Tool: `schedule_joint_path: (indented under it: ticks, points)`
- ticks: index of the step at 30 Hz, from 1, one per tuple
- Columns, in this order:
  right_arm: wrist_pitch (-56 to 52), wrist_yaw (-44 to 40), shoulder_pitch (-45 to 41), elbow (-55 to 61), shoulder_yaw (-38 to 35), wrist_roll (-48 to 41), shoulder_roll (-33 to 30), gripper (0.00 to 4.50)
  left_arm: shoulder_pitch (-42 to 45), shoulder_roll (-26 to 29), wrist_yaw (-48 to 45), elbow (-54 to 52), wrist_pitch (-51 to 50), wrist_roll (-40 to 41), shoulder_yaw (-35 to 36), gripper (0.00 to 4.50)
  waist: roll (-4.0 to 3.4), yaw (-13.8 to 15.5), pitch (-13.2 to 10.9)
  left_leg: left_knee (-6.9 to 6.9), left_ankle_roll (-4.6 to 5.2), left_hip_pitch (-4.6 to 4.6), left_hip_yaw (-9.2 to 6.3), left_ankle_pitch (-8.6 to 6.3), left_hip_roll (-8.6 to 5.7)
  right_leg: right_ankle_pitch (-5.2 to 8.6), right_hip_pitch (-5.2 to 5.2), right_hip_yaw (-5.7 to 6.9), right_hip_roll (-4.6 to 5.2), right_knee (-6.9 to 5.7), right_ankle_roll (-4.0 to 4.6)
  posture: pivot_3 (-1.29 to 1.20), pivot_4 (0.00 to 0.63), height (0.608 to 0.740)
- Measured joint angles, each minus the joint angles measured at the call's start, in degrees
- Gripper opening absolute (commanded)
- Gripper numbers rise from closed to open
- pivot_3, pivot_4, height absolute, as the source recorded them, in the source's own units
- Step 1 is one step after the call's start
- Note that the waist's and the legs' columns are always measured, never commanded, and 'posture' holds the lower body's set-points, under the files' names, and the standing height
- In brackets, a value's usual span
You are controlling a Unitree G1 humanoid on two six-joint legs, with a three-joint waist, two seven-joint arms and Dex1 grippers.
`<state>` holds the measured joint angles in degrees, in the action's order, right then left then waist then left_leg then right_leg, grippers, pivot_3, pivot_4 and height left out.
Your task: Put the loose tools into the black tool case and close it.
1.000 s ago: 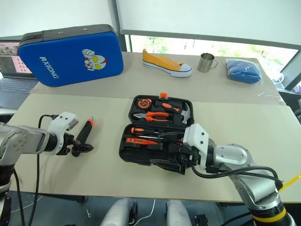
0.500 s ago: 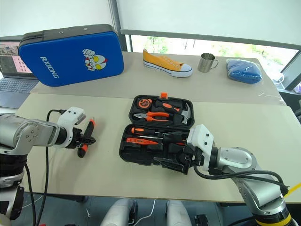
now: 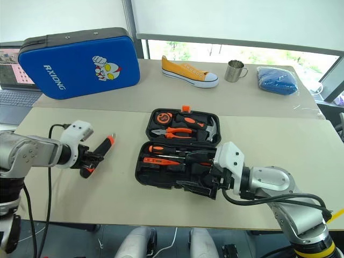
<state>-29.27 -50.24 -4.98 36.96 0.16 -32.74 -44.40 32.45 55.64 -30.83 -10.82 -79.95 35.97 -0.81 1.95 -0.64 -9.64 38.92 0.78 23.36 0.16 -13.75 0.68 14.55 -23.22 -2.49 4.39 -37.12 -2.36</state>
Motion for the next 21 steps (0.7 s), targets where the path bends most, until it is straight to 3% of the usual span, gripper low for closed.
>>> schedule_joint_path:
  ticks: [6,10,15,21]
  points:
    - [0.65,-0.16,2.13,0.35,-0.34,0.14,0.13,4.5,-2.31,8.88,-21.86,-0.41,29.54,-7.37,-5.32,0.48,-0.01,0.24,-0.01,-0.01,-0.01,0.03,0.11,0.0,0.0,0.01,0.02,0.0,0.03,0.1,0.01,0.0,0.15,0.74]
    - [1.85,0.37,5.07,0.89,-0.5,1.28,0.29,4.5,-0.62,9.26,-33.37,1.32,42.07,-10.35,-7.66,0.48,-0.01,0.59,-0.01,0.03,0.0,0.09,0.21,0.0,0.0,0.02,0.01,0.0,0.0,0.12,0.0,0.0,0.15,0.74]
    - [3.21,0.82,7.97,1.34,-1.05,2.68,0.35,4.5,4.55,5.72,-41.27,3.32,48.74,-13.9,-11.82,0.48,0.0,0.82,-0.01,0.08,0.01,0.15,0.49,0.0,-0.07,0.03,0.02,0.04,-0.04,0.12,-0.02,0.0,0.15,0.74]
    - [3.39,2.38,10.24,3.39,-2.35,3.22,0.35,4.5,8.67,1.81,-41.41,10.5,52.4,-22.3,-15.93,0.48,0.0,0.31,-0.01,0.08,0.01,0.13,0.44,0.0,-0.03,0.02,-0.02,0.01,-0.13,0.06,-0.02,0.0,0.15,0.74]
